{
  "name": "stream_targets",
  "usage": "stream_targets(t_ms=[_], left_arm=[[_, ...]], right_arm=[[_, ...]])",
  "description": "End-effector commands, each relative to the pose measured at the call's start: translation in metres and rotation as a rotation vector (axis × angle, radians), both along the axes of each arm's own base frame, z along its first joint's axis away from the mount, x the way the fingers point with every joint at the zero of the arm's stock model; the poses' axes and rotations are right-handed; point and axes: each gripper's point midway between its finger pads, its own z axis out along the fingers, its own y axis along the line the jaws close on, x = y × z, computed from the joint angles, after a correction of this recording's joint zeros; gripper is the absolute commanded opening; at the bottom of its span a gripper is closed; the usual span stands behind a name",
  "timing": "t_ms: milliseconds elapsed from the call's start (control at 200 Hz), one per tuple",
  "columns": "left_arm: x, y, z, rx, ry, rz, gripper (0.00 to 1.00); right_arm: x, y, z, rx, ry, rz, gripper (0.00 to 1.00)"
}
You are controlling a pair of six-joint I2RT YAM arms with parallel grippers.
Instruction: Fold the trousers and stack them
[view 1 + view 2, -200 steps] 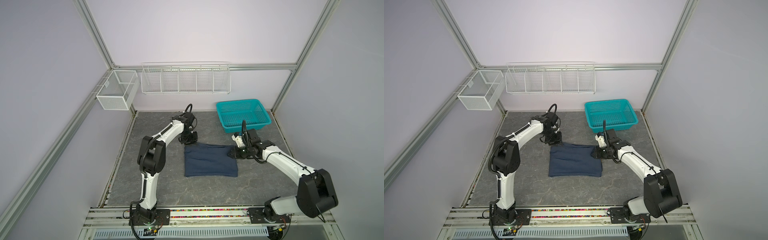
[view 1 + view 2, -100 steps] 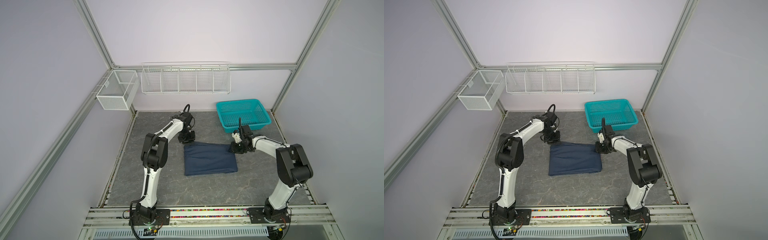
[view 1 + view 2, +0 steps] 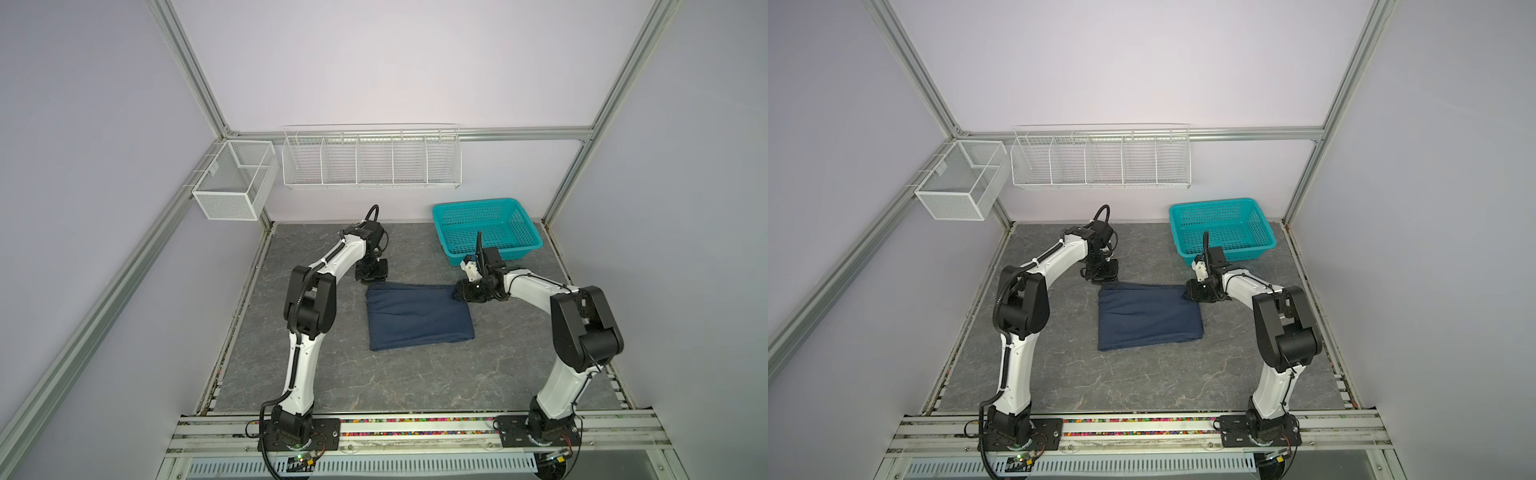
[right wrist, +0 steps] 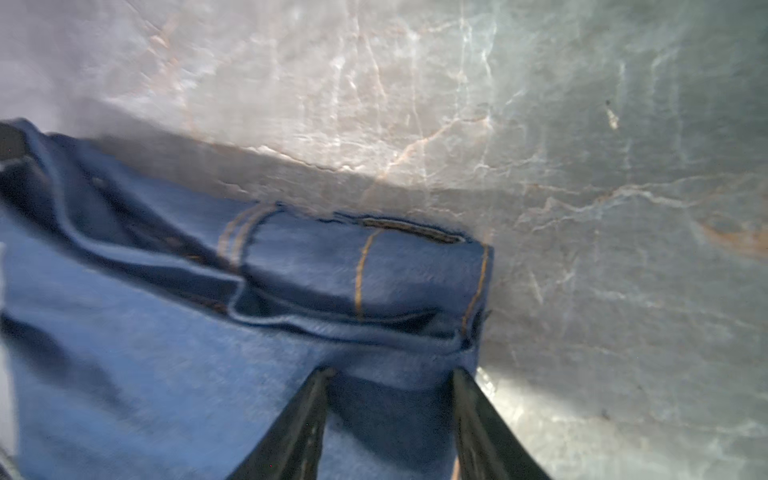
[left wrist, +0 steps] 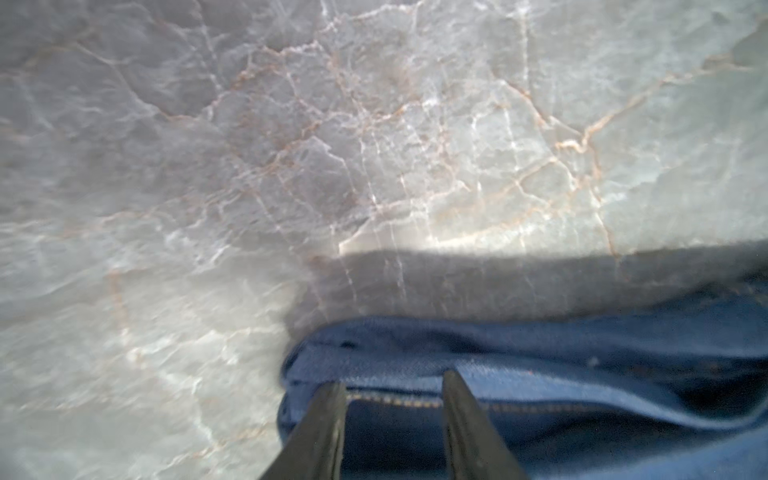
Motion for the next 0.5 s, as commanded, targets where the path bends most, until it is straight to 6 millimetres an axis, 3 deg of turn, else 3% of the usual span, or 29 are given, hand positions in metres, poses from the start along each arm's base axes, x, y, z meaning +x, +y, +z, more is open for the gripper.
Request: stream_targets(t_ms=[0,145,220,365,495], left_arm=[[-0.013,0.015,0.04,0.009,-0.068,-0.067,0.42],[-0.043,0.025,0.059,0.023,-0.066,-0.079,0.43],[-0.06,0.019,0.068,0.018,-0.074,-0.075,0.44],[-0.09,-0.031,0.077,-0.049,-0.108,-0.087,0.52],[-0.106,-0.079,0.067,-0.086,-0.115,-0.088,0.59]], right_arm=[[-0.011,0.007,0.035,0.05,-0.059,0.057,0.59],[-0.026,0.002,0.059,0.042,-0.092,0.079,0.66],[-0.032,-0.003,0.069,0.037,-0.121,0.075,0.71],[-0.038,-0.012,0.087,0.038,-0.179,0.039,0.88],[-0.039,-0.022,0.095,0.056,-0.223,-0.009,0.96]])
